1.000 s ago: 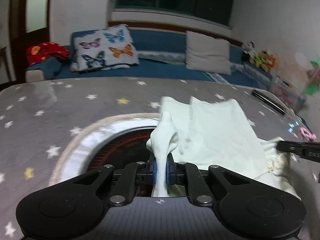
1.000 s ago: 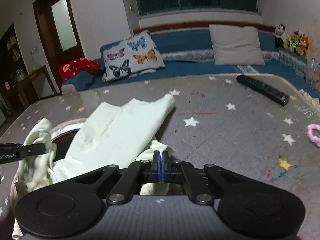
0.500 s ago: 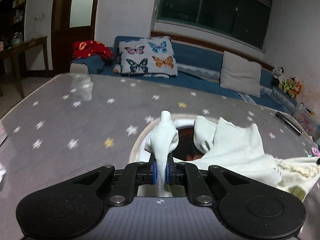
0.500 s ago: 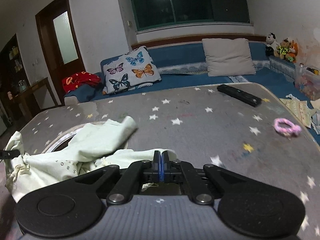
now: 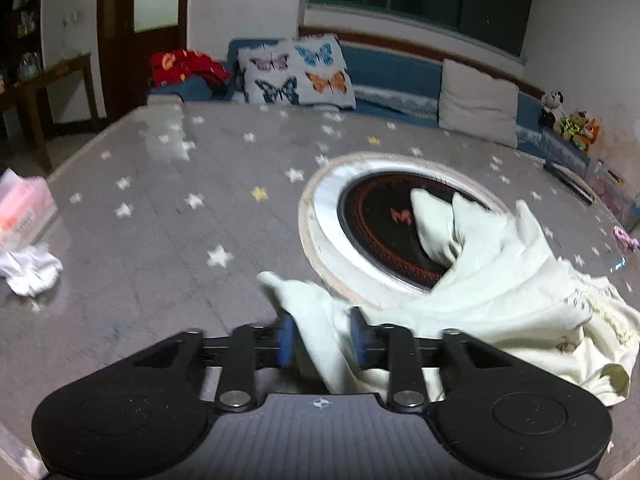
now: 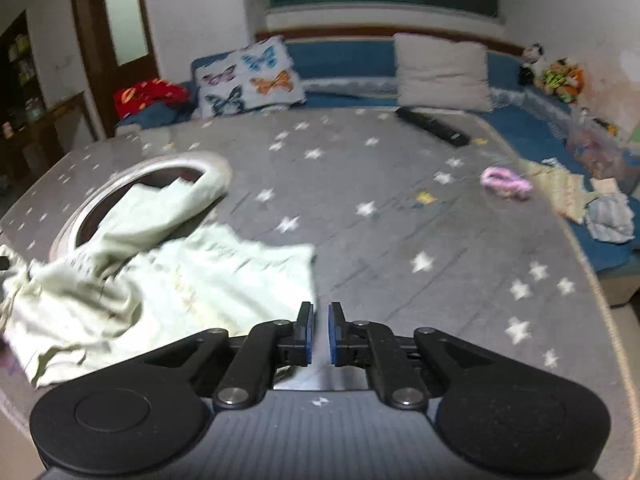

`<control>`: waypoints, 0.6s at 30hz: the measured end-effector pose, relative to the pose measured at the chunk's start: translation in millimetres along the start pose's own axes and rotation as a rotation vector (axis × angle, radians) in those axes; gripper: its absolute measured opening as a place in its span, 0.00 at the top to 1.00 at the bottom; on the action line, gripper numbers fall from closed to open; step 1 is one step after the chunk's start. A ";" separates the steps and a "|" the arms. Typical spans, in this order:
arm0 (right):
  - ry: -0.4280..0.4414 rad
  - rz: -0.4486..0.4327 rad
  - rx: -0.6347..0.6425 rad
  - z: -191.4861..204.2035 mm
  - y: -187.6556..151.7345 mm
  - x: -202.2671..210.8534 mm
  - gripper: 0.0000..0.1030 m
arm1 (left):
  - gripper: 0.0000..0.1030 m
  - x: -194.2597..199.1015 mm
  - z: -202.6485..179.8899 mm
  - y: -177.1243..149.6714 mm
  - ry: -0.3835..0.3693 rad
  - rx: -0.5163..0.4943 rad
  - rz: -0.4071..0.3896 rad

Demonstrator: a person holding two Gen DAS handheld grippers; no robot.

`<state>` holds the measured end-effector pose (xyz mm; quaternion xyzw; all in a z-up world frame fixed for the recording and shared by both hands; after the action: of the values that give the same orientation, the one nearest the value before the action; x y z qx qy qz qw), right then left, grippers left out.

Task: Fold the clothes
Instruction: 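Lift the T-shirt with both grippers and shake it out above the table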

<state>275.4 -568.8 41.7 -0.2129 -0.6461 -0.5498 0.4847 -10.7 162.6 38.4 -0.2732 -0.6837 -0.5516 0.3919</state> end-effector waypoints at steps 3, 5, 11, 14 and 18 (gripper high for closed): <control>-0.003 -0.027 0.036 2.4 13.6 1.4 0.90 | 0.58 9.0 -8.5 10.8 -0.010 -0.029 -0.044; 0.026 -0.032 0.074 11.5 24.8 -7.4 0.88 | 0.58 9.4 -20.2 19.6 -0.037 -0.057 -0.062; 0.115 0.006 0.187 52.5 55.1 -47.6 0.76 | 0.58 -18.2 -74.0 50.9 -0.113 -0.169 -0.044; 0.138 0.024 0.230 68.6 62.1 -62.2 0.71 | 0.58 -40.1 -98.4 68.3 -0.147 -0.202 -0.021; 0.154 0.047 0.278 82.5 68.5 -81.2 0.69 | 0.58 -74.5 -129.7 88.2 -0.172 -0.253 0.019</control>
<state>334.0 -451.4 12.5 -0.1162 -0.6719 -0.4583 0.5702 131.3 62.7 34.6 -0.3731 -0.6373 -0.6041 0.2996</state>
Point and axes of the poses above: each gripper's, at about its wrist camera, not at the fingertips, and x roughly against the way its jaws point, z to its left, y to its top, the point moved 2 cm from there along -x, roughly the way its jaws point, and after that the axes turned 15 degrees about z, right-handed, at the moved point
